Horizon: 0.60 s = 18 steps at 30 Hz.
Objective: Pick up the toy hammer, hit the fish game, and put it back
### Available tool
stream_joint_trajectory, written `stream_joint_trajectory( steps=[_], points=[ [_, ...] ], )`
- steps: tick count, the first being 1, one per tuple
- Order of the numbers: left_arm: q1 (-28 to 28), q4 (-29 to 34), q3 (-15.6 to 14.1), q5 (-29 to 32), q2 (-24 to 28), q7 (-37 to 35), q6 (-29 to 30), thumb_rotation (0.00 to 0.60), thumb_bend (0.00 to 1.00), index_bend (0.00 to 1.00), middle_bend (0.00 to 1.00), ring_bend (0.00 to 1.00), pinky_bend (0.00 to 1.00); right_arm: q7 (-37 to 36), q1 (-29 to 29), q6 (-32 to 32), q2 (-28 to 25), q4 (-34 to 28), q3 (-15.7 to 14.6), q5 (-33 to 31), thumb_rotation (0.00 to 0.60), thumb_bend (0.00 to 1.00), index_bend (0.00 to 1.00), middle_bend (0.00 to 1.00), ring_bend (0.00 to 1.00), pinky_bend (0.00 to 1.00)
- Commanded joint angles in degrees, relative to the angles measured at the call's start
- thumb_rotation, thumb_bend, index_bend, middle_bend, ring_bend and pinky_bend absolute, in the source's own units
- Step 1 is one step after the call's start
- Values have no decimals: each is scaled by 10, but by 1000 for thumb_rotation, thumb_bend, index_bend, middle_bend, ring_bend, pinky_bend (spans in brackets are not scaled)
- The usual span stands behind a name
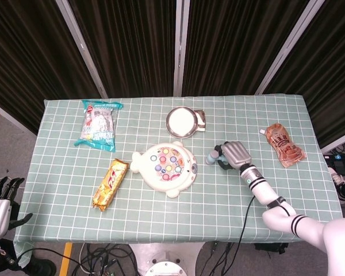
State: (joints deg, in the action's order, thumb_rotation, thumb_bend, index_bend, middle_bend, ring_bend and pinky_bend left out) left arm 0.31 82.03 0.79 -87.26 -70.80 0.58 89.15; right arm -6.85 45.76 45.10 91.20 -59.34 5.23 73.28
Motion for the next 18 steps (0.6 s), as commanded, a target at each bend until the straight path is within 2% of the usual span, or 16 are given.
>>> stream_joint_trajectory(
  steps=[1,12,18],
  points=[
    [0,0,0,0,0,0,0,600,0,131,136,47,22,-5,-5,4,0,0,-1,7,600,539,402,424,274,377],
    [-3,-1,0,-1,-1,-1,-2,600,0,132,136,48,22,1,-18,12,-9,-18,-1,20,600,539,276,333,177,307],
    [-4,-2,1,-2,-1,-1,-2,600,0,131,136,47,22,9,-37,45,-37,-58,1,27,600,539,190,282,119,243]
  ],
)
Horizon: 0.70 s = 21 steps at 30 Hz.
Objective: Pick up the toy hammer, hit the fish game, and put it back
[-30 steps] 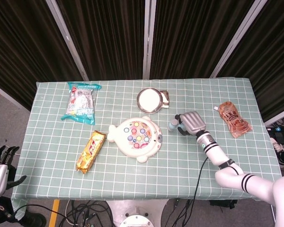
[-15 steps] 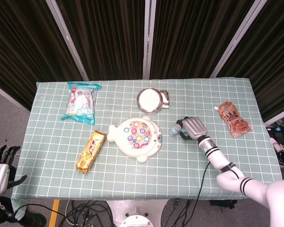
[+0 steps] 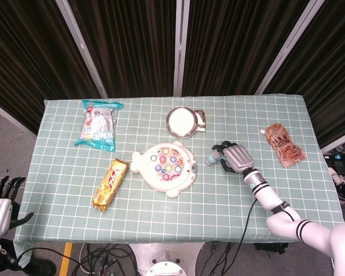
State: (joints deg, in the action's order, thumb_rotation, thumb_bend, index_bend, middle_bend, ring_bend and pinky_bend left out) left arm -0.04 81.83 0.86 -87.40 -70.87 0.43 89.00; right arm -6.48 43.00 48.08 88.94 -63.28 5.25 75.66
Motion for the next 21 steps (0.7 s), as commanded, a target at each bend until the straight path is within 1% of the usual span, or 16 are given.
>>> stream_joint_trajectory(
  steps=[1,6,9,10,11,13,14,15,16,17,18,21],
  points=[
    [-2,0,0,-2,0,0,-1,600,0,131,136,47,22,9,-16,25,-24,-32,1,6,600,539,185,281,118,240],
    [-4,-2,2,-4,-1,-2,0,600,0,131,136,48,22,27,-50,76,-72,-94,-1,11,600,538,175,274,118,235],
    [-6,-4,3,-4,-2,-4,-2,600,0,131,136,48,22,44,-87,131,-112,-142,-7,16,600,536,174,274,118,234],
    [-7,-5,3,-3,-3,-5,-3,600,0,131,136,48,22,57,-107,161,-129,-162,-11,18,600,530,174,274,118,233],
    [-8,-6,4,-3,-4,-5,-4,600,0,131,136,48,22,69,-123,185,-141,-178,-15,20,600,505,174,274,118,226],
    [-11,-8,5,-3,-8,-7,-5,600,0,131,137,47,22,98,-167,245,-165,-211,-24,19,600,404,170,272,118,214],
    [-12,-10,6,-3,-9,-6,-6,600,0,131,136,47,22,109,-186,270,-172,-225,-28,16,600,290,155,262,116,207],
    [-13,-12,7,-3,-11,-5,-7,600,0,131,136,47,21,118,-206,294,-179,-239,-33,13,600,205,137,248,109,203],
    [-15,-13,7,-4,-14,-4,-8,600,0,131,136,47,22,125,-230,321,-188,-256,-39,12,600,75,99,212,88,189],
    [-17,-14,8,-4,-16,-3,-9,600,0,131,136,48,22,126,-246,340,-195,-269,-44,11,600,19,66,177,63,170],
    [-19,-15,8,-5,-18,-3,-10,600,0,131,136,48,21,124,-266,361,-203,-283,-49,13,600,0,42,149,40,148],
    [-23,-14,9,-5,-20,-1,-14,600,0,131,136,48,22,107,-304,406,-214,-298,-60,30,600,0,14,114,8,113]
  ],
)
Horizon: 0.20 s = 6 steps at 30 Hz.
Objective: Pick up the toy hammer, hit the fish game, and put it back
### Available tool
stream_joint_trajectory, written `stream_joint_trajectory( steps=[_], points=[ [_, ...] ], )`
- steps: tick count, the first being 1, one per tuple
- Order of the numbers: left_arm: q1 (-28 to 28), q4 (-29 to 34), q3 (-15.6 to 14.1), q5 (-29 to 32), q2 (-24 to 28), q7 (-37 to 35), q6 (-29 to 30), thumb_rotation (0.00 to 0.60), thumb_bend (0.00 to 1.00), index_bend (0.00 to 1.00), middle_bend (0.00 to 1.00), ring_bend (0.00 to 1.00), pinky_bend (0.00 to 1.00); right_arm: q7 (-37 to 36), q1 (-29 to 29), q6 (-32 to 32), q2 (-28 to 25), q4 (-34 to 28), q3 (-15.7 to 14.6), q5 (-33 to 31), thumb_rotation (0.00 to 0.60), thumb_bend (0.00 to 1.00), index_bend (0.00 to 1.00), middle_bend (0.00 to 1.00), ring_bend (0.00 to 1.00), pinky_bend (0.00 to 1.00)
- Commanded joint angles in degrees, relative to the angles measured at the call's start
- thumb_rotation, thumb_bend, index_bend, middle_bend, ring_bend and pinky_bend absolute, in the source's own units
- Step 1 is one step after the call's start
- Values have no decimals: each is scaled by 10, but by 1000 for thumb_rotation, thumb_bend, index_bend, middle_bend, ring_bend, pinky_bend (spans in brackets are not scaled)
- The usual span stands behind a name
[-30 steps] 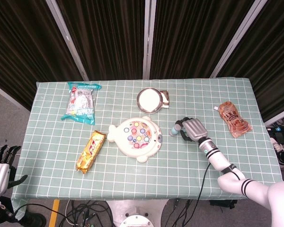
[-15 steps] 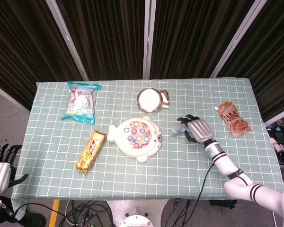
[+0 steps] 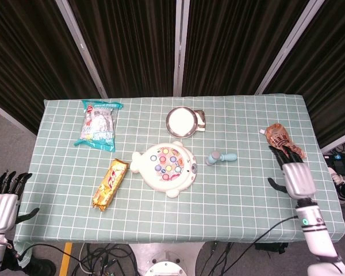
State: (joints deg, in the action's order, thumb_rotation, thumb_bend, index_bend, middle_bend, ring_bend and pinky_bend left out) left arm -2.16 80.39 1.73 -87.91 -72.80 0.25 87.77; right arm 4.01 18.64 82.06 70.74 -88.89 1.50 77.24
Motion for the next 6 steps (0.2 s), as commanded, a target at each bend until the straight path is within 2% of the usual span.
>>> stream_joint_trajectory(
  steps=[1,6],
  points=[
    [-3,0,2,0,-1,2,-2,600,0,131,136,48,22,0,-74,81,-36,-45,-27,21,600,0,13,112,5,111],
    [-8,4,6,2,-3,9,-4,600,0,131,136,48,22,14,-105,113,-45,-54,-34,41,600,69,12,137,4,110]
  ],
)
